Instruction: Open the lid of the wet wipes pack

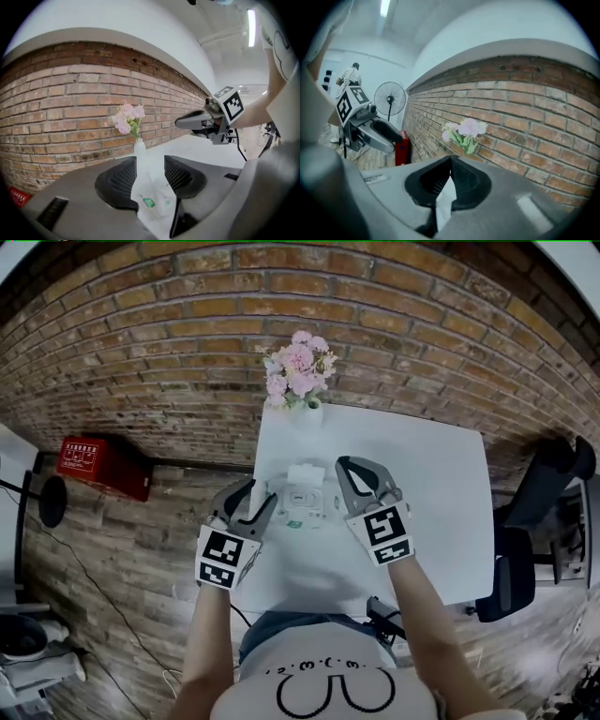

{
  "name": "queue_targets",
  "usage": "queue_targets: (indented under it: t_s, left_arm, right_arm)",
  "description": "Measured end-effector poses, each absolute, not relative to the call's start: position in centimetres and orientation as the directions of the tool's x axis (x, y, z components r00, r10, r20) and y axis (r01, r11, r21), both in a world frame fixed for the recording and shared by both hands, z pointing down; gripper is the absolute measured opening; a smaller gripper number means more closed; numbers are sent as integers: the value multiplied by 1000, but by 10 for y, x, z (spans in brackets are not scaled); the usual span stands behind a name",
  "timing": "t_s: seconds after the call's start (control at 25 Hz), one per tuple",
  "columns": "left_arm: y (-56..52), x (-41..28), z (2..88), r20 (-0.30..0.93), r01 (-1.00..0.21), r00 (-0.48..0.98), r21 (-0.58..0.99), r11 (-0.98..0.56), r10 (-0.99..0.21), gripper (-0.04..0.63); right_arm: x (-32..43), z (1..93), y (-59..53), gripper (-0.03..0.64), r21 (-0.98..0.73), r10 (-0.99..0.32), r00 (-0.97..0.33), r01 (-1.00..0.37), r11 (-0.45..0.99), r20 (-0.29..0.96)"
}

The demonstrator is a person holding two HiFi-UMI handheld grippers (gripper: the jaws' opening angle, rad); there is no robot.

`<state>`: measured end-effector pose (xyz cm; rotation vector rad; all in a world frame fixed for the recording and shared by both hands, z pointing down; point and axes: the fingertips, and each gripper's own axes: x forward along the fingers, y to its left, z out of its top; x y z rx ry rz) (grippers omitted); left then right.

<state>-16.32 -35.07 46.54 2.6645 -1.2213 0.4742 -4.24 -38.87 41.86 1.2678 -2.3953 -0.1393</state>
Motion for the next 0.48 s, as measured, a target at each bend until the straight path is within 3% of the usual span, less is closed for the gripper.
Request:
queue_targets:
  t_s: [0.2,0.28,0.36,0.48]
  left_arm:
    - [-347,-170,404,183,-806,579,-21,-592,-794,167]
    - [-345,-174,379,109,-827,556,-33,-562,-824,125]
    - [-346,-176,356,52,-846,530,-43,-532,-847,12]
    - [-344,-173,333,9,-848,526,-69,-525,-851,-2]
  right_arm:
    - [-36,381,-366,-3,244,-844,-476,-812,530,249]
    - [-36,369,-358,-3,243,-851,-474,-818,521,226]
    - [-35,358,-352,-3,252,-855,-476,-818,516,207]
    - [-32,339,-344,-3,269,-865,-473,-822,501,166]
